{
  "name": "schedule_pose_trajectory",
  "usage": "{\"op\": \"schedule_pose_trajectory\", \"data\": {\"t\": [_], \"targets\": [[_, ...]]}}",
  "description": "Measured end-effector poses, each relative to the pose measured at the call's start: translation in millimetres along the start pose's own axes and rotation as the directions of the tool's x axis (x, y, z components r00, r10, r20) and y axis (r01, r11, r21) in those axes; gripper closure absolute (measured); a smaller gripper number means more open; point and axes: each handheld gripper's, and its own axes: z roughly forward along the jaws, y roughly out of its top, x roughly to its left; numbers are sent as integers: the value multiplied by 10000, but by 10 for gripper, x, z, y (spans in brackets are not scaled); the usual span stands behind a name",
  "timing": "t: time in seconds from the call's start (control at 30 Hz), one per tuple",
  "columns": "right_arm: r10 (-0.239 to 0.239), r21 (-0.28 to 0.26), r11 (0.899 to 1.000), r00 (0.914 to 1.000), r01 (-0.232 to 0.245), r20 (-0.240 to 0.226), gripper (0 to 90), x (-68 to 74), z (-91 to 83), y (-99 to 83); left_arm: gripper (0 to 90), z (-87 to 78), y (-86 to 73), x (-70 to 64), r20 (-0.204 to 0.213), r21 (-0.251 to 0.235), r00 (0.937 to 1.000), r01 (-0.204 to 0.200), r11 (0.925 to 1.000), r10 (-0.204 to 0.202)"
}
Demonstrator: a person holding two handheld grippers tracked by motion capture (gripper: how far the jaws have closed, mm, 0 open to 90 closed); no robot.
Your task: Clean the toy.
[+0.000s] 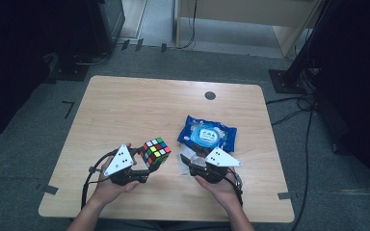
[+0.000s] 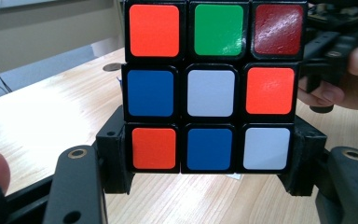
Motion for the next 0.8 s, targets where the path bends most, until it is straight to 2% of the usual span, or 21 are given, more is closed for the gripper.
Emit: {"op": "schedule_pose_trajectory", "data": {"t": [0.07,0.13,0.2,0.27,0.37,0.43,0.47,0.5,0.57,0.6,0.73,0.8], "targets": [[-482,-179,9987,9985,477,-270,391,65,10,14,346,-4,0,9,5,-3,10000,39,10000,-39],[-444,-407,9983,9961,413,-765,391,104,12,38,346,-7,-4,15,10,5,10000,14,10000,-14],[-140,-578,9983,9929,72,-1181,394,149,5,85,346,-4,-17,15,11,-49,10000,32,10000,-32],[146,-663,9976,9937,-220,-1115,395,195,-7,152,346,5,-31,6,-147,-75,9999,-30,10000,29],[808,-986,9907,9883,-939,-1295,381,303,-30,265,346,55,-59,-47,-825,-9,9961,-323,9995,321],[1109,-841,9892,9878,-1203,-1093,326,399,-3,317,345,99,-81,-104,-1150,6,9922,-480,9988,477],[1424,-588,9873,9864,-1474,-821,311,447,26,335,345,111,-86,-119,-1146,-60,9923,-484,9988,474],[1659,-506,9841,9830,-1701,-780,286,465,45,339,346,123,-89,-144,-1193,-108,9915,-528,9985,511],[2546,-381,9651,9625,-2590,-933,263,486,86,340,345,144,-87,-188,-1265,-97,9896,-706,9975,688],[2817,-304,9578,9545,-2858,-976,246,491,105,338,345,157,-87,-208,-1264,-119,9892,-768,9970,747],[3605,122,9327,9308,-3604,-608,230,530,163,325,345,185,-95,-265,-1265,-92,9866,-1052,9944,1032],[3968,206,9179,9154,-3963,-683,267,526,181,316,345,198,-94,-293,-1208,-74,9862,-1152,9933,1134]]}}
